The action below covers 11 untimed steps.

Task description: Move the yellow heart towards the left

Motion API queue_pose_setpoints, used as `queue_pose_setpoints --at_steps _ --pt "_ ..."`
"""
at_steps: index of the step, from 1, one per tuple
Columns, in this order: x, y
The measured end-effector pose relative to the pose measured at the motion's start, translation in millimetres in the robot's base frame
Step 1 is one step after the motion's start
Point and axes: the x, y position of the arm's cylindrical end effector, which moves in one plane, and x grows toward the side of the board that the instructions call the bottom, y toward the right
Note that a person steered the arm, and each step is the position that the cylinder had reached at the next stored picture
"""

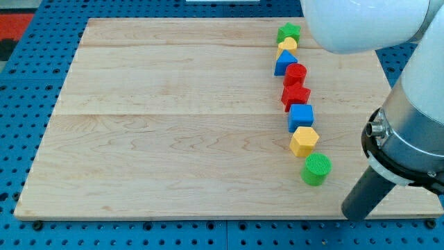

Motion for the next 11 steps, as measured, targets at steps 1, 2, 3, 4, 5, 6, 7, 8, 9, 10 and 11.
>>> queue_pose_setpoints --at_steps 1,2,3,4,5,6,7,8,9,10,11 --pt "-5.8 50.7" --pt "-41.4 157.6" --pt "-135.4 172.8" --pt "-231.3 155.2" --pt "-303.8 78.7" --pt "-314.9 30.3" --pt "-323.8 8.2" --pt "-333.8 -75.2" --pt "-340.6 -144.8" --pt "-354.4 -216.9" --pt "-357.8 -213.9"
